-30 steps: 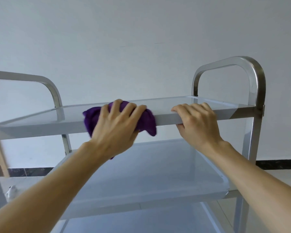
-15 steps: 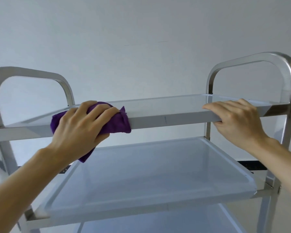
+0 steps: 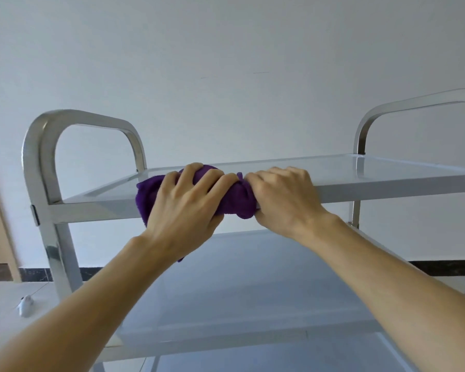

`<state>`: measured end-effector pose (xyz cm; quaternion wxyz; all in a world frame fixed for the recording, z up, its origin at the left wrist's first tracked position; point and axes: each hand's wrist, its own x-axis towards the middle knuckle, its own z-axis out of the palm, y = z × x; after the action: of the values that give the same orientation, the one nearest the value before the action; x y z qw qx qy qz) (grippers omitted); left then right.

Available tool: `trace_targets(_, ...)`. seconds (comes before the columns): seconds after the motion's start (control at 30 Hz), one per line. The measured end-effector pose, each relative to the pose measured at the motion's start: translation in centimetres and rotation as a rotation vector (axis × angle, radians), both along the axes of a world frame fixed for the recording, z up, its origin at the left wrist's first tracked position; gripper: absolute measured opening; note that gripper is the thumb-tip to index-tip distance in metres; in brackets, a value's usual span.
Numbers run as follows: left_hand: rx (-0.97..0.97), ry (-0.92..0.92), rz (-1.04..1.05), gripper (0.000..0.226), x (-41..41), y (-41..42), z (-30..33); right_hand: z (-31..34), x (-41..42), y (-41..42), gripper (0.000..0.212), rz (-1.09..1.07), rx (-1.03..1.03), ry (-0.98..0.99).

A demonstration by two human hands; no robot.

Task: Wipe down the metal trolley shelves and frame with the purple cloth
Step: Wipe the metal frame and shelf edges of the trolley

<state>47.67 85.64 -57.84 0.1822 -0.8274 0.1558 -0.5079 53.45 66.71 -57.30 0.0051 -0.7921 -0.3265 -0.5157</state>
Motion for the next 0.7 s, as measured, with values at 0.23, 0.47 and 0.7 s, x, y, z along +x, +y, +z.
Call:
trace_targets(0.23, 0.095, 0.001, 0.024, 0.046, -1.0, 3.2, 0.4, -0.7, 1.4, -3.8, 0.022, 0.008, 0.081, -0.028)
trace_targets(0.47, 0.016, 0.029, 0.066, 0.046, -1.5, 2.9, 0.2, -1.1, 1.5, -5.0, 0.026, 0.015, 0.171, -0.041)
trace_targets(0.7, 0.049, 0.075, 0.059, 0.055, 1.1, -4.1, 0.5, -0.9, 1.2, -5.6, 0.020, 0.016, 0.146, -0.073)
